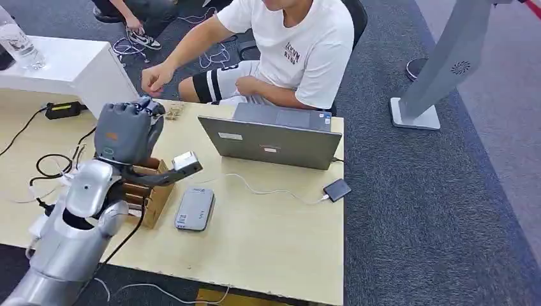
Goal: Pass the card to the sensor for recognition and then transmit it.
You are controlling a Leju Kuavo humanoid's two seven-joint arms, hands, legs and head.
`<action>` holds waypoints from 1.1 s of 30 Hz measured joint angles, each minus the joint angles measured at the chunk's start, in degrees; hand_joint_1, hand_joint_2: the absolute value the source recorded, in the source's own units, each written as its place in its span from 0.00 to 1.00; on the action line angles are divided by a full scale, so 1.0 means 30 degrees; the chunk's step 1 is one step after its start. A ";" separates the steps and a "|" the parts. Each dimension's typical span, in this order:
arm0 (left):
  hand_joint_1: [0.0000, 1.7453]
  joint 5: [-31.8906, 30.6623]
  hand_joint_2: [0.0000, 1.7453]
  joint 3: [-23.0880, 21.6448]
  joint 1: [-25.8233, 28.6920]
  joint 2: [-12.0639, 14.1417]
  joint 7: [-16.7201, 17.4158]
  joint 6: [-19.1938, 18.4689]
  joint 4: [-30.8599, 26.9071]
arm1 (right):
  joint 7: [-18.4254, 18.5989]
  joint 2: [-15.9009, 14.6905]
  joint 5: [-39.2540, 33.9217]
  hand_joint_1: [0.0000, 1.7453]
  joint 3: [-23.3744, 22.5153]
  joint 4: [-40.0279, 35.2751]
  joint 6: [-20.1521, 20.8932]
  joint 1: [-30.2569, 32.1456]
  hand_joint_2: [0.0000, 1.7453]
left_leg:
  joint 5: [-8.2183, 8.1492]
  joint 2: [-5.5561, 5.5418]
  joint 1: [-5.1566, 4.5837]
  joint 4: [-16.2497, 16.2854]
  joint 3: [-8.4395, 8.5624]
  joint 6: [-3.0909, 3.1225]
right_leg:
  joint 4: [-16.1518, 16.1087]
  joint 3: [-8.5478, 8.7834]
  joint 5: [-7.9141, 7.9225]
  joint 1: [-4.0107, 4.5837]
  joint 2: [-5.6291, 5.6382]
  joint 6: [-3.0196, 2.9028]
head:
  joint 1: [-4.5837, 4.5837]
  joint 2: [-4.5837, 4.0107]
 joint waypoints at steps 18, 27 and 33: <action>0.70 -0.0101 1.00 0.0357 -0.1057 0.0555 0.0058 0.0225 0.2508 | 0.0146 0.0000 0.0094 0.00 0.0313 0.0044 0.0102 -0.0092 1.00 | -0.0001 0.0004 -0.0002 -0.0001 0.0000 -0.0001 | -0.0003 0.0001 -0.0001 -0.0003 0.0006 0.0001 | 0.0015 0.0000; 0.00 -0.0779 1.00 0.0357 -0.0874 0.0366 0.0284 0.0773 0.2829 | 0.0168 0.0000 0.0087 0.00 0.0320 0.0044 0.0095 -0.0123 1.00 | 0.0000 0.0005 -0.0002 0.0000 -0.0001 -0.0001 | -0.0003 0.0001 0.0000 -0.0003 0.0006 0.0001 | 0.0007 0.0000; 0.00 -0.0859 1.00 0.0357 -0.0837 0.0256 0.0313 0.0831 0.2901 | 0.0204 0.0000 0.0087 0.00 0.0320 0.0044 0.0095 -0.0141 1.00 | -0.0001 0.0004 -0.0002 -0.0001 -0.0002 -0.0001 | -0.0003 0.0000 -0.0001 -0.0003 0.0006 0.0001 | 0.0007 0.0000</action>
